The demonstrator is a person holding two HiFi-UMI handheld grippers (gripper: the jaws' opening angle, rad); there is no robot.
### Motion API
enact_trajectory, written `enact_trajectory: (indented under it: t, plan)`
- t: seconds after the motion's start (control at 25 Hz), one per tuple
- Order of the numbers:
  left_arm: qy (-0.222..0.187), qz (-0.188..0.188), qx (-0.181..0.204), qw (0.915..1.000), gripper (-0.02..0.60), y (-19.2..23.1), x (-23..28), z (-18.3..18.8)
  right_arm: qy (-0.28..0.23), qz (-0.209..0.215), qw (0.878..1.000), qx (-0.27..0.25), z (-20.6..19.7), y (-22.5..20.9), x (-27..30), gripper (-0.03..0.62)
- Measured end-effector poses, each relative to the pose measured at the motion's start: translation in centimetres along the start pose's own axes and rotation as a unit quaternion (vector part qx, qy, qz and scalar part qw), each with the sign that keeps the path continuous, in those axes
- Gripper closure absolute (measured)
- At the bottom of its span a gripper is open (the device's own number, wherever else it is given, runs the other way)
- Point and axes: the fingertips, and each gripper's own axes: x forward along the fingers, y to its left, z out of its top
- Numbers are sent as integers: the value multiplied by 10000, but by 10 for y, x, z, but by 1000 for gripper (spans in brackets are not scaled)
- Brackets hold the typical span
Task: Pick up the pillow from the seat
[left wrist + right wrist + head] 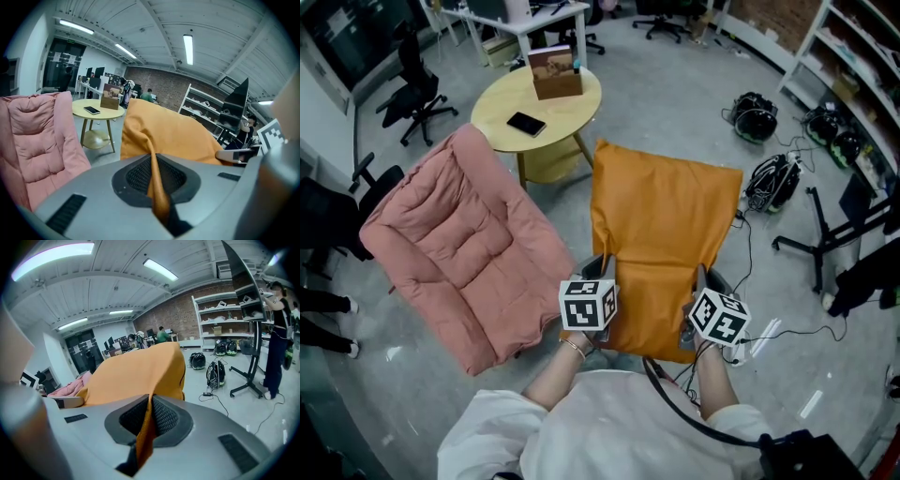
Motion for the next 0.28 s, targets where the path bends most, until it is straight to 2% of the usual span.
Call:
enact_trajectory:
  t: [0.28]
  plan:
    - [23, -21, -45, 10000, 555, -4, -10, -14, 29, -44, 10000, 25, -14, -3, -13, 560]
